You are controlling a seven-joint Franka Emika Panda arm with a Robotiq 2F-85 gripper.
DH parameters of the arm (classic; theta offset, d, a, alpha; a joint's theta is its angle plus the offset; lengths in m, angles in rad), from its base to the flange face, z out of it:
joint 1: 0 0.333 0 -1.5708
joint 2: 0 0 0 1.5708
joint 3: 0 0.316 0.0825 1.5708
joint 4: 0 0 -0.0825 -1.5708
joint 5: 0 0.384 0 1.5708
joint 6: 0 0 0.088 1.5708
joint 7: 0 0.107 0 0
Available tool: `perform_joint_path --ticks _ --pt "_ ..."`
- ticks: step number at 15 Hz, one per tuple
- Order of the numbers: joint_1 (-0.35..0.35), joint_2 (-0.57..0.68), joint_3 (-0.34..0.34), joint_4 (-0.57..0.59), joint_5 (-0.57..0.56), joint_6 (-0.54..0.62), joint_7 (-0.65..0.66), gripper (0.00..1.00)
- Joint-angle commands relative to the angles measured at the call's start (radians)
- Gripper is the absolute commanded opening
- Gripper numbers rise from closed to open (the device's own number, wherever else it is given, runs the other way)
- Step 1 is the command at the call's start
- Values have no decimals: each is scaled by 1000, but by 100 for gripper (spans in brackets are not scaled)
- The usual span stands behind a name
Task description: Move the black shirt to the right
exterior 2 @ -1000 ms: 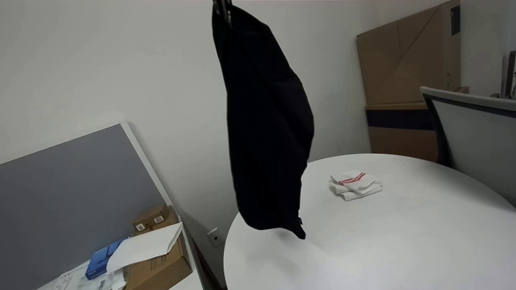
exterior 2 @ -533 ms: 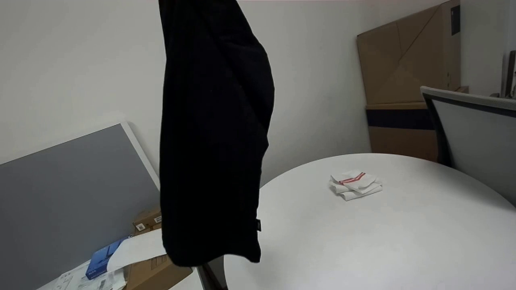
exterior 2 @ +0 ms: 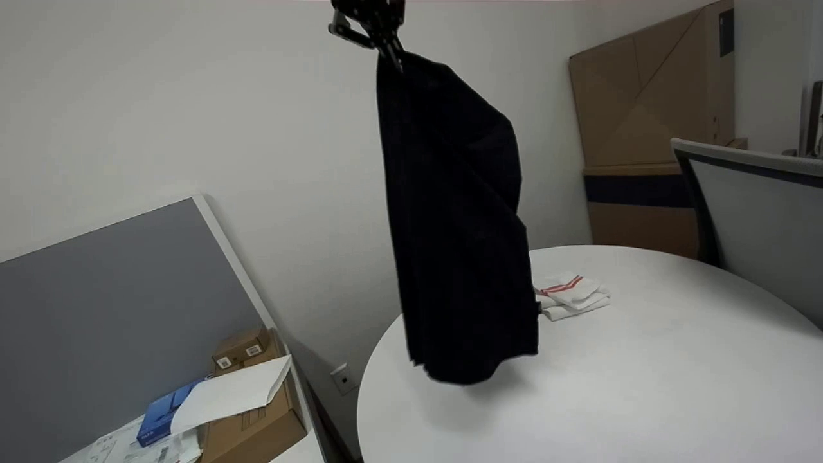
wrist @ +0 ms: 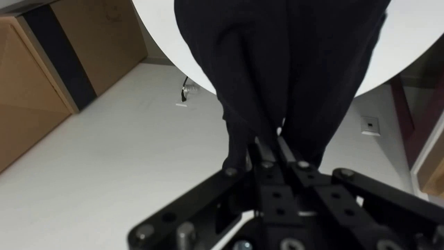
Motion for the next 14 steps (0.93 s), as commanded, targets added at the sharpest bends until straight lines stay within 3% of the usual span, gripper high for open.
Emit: perform_joint_path --ticks 1,4,6,8,9,11,14 --pt "25 55 -67 9 -19 -14 -17 1" --pt "-14 80 -58 -17 -10 8 -20 1" --pt "-25 63 -58 -98 -8 62 -52 1" --pt "-41 26 -58 -230 1 135 -97 1" --pt "-14 7 -98 -306 17 179 -117 1" --pt "-22 -2 -111 -418 38 251 -147 1" --pt "-31 -30 -139 -600 35 350 -139 1"
